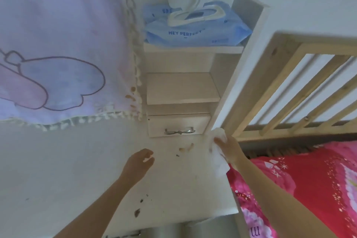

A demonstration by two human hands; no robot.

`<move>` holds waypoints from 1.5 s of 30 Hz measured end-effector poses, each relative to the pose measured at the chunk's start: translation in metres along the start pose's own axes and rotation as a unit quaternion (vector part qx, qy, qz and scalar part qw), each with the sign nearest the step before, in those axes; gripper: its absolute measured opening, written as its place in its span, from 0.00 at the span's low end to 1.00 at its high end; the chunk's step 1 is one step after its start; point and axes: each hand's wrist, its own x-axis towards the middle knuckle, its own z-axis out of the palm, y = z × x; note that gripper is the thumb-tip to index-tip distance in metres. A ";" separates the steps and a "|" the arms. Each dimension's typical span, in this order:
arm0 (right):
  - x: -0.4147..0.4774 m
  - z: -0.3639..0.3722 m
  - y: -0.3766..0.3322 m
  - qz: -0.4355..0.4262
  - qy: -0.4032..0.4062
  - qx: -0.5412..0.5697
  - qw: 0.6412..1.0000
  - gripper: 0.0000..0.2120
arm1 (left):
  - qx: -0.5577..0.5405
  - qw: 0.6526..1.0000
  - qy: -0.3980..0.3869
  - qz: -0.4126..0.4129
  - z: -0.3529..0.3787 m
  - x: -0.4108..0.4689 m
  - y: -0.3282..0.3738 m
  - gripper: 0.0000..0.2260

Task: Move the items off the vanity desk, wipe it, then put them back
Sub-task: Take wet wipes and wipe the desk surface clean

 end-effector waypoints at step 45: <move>0.020 0.052 0.088 -0.343 -0.135 -0.319 0.873 0.27 | 0.307 0.942 -0.086 -0.100 -0.018 0.009 -0.080 0.26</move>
